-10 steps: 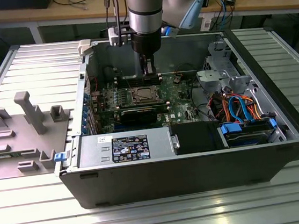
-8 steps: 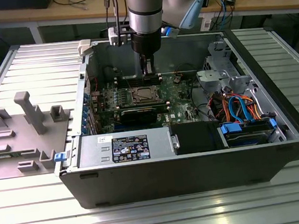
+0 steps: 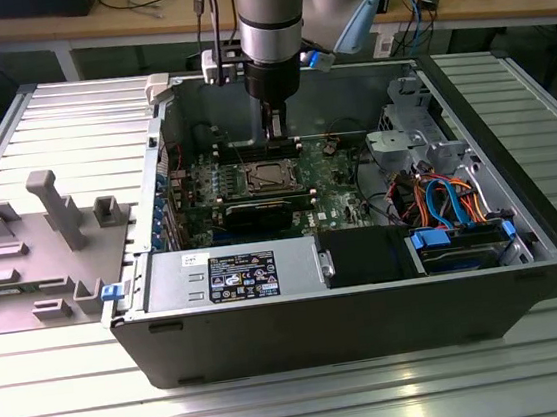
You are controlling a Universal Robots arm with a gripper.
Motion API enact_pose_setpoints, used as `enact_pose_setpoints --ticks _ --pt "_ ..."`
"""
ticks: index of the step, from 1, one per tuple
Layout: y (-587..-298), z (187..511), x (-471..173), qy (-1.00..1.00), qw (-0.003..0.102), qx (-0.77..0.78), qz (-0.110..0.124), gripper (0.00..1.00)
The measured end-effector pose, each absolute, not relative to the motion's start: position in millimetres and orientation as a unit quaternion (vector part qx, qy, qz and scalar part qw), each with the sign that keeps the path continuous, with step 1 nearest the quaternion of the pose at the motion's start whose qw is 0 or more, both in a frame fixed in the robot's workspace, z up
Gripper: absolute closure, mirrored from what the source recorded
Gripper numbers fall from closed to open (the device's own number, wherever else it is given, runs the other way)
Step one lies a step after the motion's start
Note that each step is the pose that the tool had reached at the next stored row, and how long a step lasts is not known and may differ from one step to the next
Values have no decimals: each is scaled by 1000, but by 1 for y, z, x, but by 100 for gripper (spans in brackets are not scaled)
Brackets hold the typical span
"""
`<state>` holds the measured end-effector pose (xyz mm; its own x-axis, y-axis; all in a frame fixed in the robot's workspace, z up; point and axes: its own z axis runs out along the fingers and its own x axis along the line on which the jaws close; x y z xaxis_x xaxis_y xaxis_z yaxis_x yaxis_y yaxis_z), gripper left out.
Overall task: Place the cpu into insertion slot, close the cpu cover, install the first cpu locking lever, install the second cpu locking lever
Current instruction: 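Install the first cpu locking lever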
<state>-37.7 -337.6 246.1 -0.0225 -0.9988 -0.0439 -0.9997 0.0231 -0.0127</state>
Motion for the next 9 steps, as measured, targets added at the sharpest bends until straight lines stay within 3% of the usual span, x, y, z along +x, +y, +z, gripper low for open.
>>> enact_pose_setpoints --ticks 9 --pt "-338 249 -39 715 20 -699 11 89"
